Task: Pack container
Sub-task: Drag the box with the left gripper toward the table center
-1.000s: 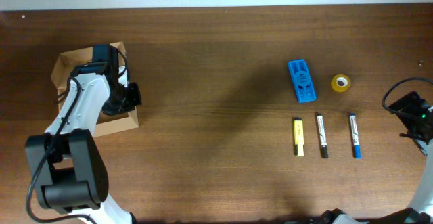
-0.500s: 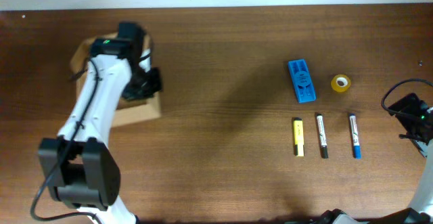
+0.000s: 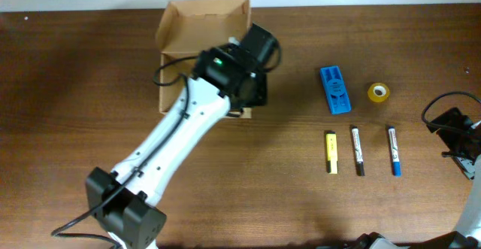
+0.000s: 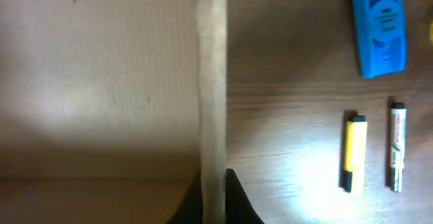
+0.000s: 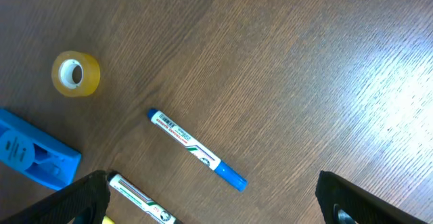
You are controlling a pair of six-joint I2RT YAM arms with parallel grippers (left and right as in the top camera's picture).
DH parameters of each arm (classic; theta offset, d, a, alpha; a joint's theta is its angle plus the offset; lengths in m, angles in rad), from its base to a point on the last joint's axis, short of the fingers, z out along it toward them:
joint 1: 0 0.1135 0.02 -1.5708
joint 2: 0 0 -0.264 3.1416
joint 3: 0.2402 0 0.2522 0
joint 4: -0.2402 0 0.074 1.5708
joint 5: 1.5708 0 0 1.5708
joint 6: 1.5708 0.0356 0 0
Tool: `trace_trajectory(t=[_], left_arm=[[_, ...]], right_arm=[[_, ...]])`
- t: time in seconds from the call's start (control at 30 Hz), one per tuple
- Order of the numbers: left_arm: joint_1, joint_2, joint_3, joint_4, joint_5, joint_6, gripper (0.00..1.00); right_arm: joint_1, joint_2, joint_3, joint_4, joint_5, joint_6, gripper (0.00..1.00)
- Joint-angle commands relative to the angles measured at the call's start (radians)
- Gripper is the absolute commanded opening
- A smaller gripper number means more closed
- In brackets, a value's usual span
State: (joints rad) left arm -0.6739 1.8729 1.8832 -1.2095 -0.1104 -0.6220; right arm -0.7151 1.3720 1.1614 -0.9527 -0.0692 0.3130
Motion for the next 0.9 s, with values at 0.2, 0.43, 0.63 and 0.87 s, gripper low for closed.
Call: trace_trajectory(t=[0.2, 0.43, 0.63, 0.87], left_arm=[[-0.081, 0.194, 0.014, 0.114, -0.058, -0.114, 0.01], [-0.078, 0.283, 0.014, 0.189, -0.022, -0.102, 0.02], [-0.078, 0.333, 0.014, 0.207, -0.010, -0.064, 0.02], [-0.078, 0.338, 0.014, 0.208, -0.010, -0.062, 0.04]], right_arm=[[-0.005, 0.006, 0.025, -0.023, -0.007, 0.000, 0.99], [-0.005, 0.006, 0.025, -0.031, -0.011, 0.000, 0.99], [-0.005, 0.006, 0.025, -0.032, -0.082, 0.000, 0.99], [-0.005, 0.006, 0.025, -0.031, -0.081, -0.001, 0.99]])
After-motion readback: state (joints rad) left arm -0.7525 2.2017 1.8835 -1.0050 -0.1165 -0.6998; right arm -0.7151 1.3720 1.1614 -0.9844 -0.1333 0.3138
